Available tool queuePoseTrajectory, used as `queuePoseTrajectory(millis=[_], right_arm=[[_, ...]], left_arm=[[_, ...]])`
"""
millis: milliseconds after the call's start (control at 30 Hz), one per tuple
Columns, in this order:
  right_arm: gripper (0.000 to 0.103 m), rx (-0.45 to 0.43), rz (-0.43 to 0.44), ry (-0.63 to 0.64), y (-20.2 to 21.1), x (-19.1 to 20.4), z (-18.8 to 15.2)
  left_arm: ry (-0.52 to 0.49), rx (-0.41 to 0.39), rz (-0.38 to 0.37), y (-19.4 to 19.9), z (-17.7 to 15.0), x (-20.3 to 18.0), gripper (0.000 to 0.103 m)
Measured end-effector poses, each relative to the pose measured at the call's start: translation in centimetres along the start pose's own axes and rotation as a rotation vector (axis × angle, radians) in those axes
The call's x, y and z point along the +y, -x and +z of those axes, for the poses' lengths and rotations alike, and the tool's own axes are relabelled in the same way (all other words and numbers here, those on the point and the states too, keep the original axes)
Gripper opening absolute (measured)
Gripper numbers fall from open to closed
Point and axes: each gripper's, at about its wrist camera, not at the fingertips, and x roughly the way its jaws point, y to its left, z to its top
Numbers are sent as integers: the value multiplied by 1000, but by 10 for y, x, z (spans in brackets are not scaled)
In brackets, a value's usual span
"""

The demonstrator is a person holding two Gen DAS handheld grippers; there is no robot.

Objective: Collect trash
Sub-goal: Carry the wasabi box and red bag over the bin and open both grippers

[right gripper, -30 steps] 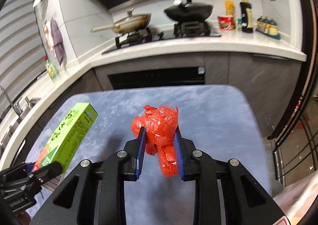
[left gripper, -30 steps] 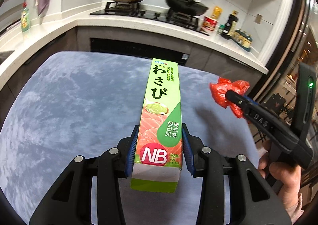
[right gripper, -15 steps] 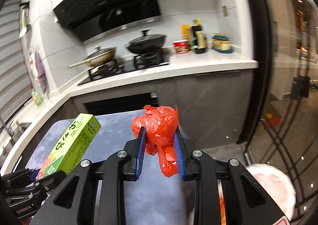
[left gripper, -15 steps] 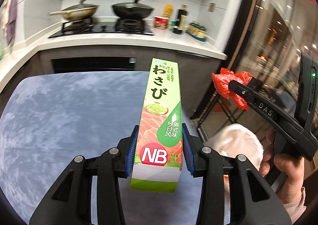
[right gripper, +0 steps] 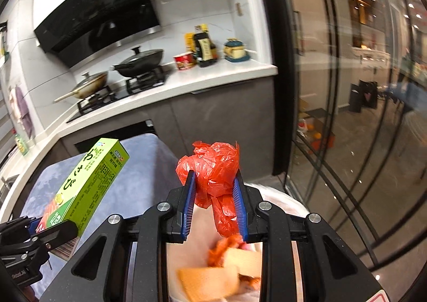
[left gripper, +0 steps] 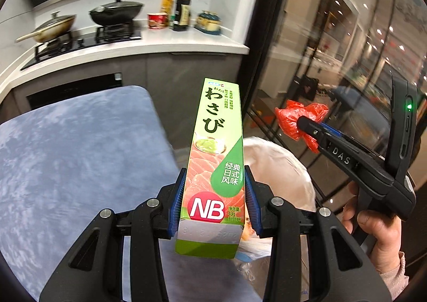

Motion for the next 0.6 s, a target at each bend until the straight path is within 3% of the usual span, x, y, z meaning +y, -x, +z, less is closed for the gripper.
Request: queuePoseTrajectory(millis=[200,600], right_arm=[[25,22,-34,-21,7,-28,-16],[26,47,-34,-34,3,-40,-27]], left_arm=[[-32,43,-21,-17,-9,-26,38],[-57,89,-3,-39,-14,-53,38]])
